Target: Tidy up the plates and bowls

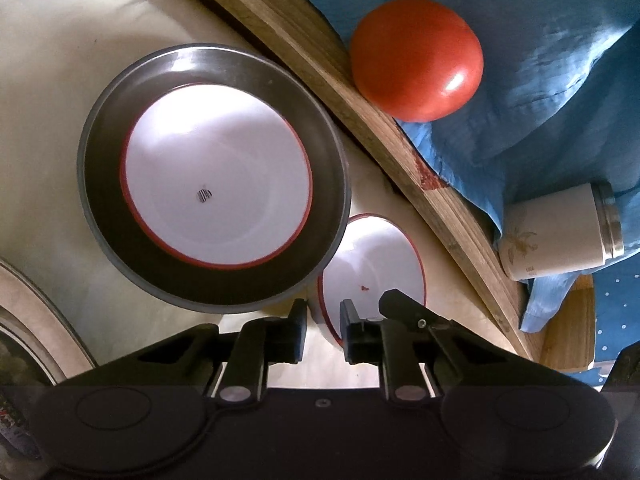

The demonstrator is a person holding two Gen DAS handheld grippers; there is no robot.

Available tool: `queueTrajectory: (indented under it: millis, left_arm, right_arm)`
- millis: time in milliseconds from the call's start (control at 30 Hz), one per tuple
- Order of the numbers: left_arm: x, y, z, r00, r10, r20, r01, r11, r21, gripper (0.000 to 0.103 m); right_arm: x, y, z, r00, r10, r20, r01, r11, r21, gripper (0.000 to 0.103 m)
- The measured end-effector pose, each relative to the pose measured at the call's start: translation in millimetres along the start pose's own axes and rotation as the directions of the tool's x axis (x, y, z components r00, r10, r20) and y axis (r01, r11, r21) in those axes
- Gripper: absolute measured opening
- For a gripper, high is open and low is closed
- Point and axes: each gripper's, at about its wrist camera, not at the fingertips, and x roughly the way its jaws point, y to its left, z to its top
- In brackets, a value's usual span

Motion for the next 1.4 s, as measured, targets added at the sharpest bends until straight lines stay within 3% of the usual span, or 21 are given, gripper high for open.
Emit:
queueTrajectory:
  millis: [67, 333, 800, 1400]
  left_arm:
    - [-0.9, 1.0, 0.2, 1.000, 0.001, 0.001, -0.001, 1.000, 0.001, 0.018]
    - [0.4, 1.0, 2.2, 1.000, -0.003, -0.001, 0.003, 1.000, 0.002, 0.017]
    - [-0.1, -3.0, -4.4, 1.000, 0.007, -0.022, -0.006, 0.998, 0.067, 0.011]
    - [-5.0, -8.5, -23.5, 0.993, 0.013, -0.120, 0.014, 0.975, 0.222, 0.008]
  right_arm:
    - [1.2, 0.7, -0.3, 1.000, -0.004, -0.001, 0.004, 1.000, 0.002, 0.017]
    - [-1.4, 0.1, -3.7, 1.000, 0.001, 0.000, -0.001, 1.000, 0.020, 0.010]
    - [-10.6, 2.8, -19.6, 1.000, -0.020, -0.001, 0.020, 1.000, 0.022, 0.009]
    - [-36.4, 2.3, -63.8, 0.998, -0.066, 0.022, 0.062, 0.986, 0.156, 0.009]
